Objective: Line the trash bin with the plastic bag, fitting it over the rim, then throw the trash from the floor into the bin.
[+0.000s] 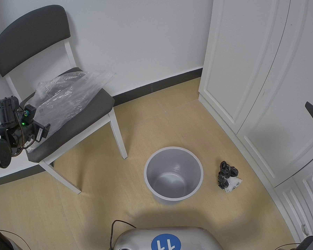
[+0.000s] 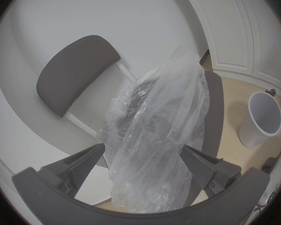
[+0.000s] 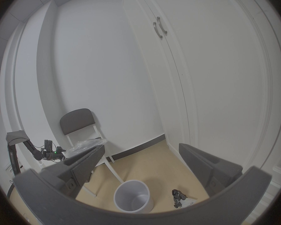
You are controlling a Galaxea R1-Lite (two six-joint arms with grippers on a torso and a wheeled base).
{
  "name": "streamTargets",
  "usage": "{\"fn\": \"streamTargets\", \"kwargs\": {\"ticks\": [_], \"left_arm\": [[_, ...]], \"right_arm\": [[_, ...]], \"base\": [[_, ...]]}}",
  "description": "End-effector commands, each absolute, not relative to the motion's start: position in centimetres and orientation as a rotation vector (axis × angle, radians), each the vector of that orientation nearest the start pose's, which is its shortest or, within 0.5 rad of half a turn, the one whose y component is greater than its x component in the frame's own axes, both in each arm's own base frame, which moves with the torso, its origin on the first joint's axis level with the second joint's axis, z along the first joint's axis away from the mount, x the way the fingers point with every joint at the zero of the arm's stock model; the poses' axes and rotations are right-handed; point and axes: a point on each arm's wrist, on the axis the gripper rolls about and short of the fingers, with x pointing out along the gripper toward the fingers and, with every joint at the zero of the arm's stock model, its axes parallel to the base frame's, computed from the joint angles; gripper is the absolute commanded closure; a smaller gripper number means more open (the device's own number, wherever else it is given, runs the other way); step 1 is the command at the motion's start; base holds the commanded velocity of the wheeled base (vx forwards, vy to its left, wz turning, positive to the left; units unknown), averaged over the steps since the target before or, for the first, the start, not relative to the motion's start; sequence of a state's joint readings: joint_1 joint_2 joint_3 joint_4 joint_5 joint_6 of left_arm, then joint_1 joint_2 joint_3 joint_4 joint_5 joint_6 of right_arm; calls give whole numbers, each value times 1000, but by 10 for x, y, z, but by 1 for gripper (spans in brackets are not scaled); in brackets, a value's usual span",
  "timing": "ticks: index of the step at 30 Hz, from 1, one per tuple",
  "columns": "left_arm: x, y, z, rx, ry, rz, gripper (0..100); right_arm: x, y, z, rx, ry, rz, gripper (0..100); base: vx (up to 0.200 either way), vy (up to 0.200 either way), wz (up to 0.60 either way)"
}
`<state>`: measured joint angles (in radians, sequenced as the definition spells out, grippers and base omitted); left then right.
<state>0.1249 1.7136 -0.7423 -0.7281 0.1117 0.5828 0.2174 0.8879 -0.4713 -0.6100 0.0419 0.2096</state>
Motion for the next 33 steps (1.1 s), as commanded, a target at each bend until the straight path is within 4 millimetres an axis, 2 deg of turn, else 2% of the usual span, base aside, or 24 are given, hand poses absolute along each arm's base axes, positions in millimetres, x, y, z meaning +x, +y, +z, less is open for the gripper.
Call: {"fn": "streamTargets", "kwargs": {"ticks": [1,7,8,17,25,29,33], "left_arm": [[311,44,167,573,313,165,0],[315,46,166,570,314,153,0],[314,46,165,569,315,145,100],[307,41,169,532,292,129,100],[283,34,188,508,214,50,100],[270,24,202,507,153,4,100],[254,1,230,449,56,-48,100]], "right_arm": [[98,23,251,224,-170,281,0],[97,23,251,225,-169,289,0],[97,23,251,224,-169,287,0],[99,24,250,224,-160,286,0],[101,27,247,226,-137,309,0],[102,28,246,226,-130,316,0],[108,33,244,235,-104,340,0]], "base": [[0,0,0],[0,0,0],[0,0,0],[0,0,0],[0,0,0],[0,0,0],[0,0,0]]}}
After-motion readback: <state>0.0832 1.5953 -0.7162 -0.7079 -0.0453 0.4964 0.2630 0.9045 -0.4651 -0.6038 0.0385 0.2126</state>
